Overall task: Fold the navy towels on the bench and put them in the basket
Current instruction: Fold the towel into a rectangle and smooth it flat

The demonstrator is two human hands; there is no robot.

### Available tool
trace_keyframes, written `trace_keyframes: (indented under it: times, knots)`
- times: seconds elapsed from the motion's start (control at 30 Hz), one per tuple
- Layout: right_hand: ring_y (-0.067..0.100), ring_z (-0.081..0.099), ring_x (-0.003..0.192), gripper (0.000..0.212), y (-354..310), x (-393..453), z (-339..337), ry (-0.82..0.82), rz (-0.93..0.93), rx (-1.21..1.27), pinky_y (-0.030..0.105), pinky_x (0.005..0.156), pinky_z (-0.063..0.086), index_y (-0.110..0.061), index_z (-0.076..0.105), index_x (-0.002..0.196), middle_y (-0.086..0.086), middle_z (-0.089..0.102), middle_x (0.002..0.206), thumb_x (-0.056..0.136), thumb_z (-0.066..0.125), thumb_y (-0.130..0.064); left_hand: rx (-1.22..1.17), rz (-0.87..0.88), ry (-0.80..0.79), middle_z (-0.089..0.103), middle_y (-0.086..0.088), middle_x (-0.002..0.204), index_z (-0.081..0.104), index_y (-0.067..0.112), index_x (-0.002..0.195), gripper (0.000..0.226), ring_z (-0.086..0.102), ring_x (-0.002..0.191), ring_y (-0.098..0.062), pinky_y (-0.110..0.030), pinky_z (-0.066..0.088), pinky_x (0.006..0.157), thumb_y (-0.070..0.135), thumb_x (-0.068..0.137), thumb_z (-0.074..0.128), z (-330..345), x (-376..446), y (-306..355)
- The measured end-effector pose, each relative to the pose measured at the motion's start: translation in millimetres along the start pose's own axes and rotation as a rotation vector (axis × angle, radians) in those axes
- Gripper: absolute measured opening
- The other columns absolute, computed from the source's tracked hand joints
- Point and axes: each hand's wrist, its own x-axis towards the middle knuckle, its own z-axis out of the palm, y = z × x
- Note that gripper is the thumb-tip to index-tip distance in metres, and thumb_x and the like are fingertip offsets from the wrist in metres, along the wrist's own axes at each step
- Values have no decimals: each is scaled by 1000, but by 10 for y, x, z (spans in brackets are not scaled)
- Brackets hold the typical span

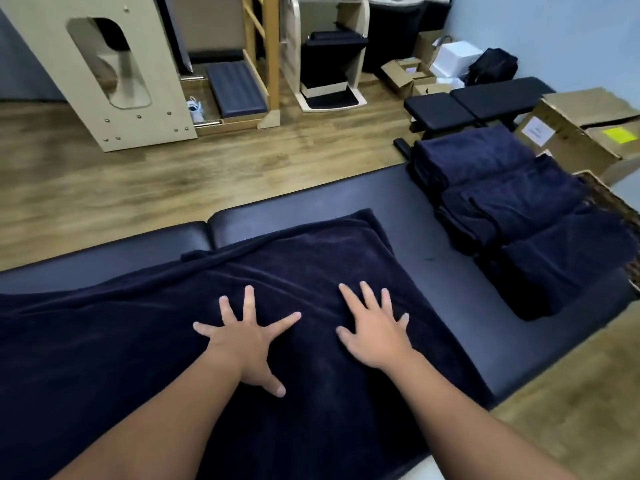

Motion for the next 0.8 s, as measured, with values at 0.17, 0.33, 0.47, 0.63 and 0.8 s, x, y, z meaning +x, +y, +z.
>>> trace_keyframes:
  times: [0.17, 0.33, 0.47, 0.63, 0.8]
  knots:
    - [39, -25, 150, 81, -109, 625, -219, -46, 158, 57, 85, 105, 6, -50, -12, 155, -13, -24, 165, 93, 35, -74, -12, 16, 33, -52, -15, 150, -28, 78, 129, 128, -26, 141, -61, -86, 9, 103, 77, 59, 80, -4, -9, -28]
    - [41, 27, 139, 59, -308, 1101, -570, 162, 253, 48, 63, 103, 30, -26, 37, 149, 7, 31, 157, 100, 36, -59, 18, 7, 37, -51, -17, 150, -33, 75, 128, 134, -22, 143, -62, -84, 12, 105, 73, 60, 82, -46, 8, 3]
    - [32, 47, 118, 33, -104, 1411, -767, 360, 234, 82, 50, 92, 38, -21, 51, 132, 6, 51, 132, 100, 44, -23, 59, -14, 21, -48, -25, 150, -41, 71, 125, 143, -15, 141, -67, -83, 13, 107, 70, 58, 85, -120, 66, 75]
    - [35, 59, 105, 21, 145, 1845, -934, 396, 222, 137, 39, 76, 47, -14, 62, 120, 13, 58, 120, 101, 55, -21, 91, -14, 19, -48, -28, 147, -43, 67, 126, 145, -11, 141, -69, -80, 16, 108, 71, 59, 84, -117, 120, 94]
    - [35, 63, 91, 20, 246, 2073, -1111, 487, 249, 176, 40, 79, 56, -14, 72, 87, 11, 65, 103, 99, 58, -22, 83, -11, 26, -49, -29, 147, -45, 67, 126, 146, -11, 141, -69, -80, 16, 108, 72, 58, 84, -103, 138, 91]
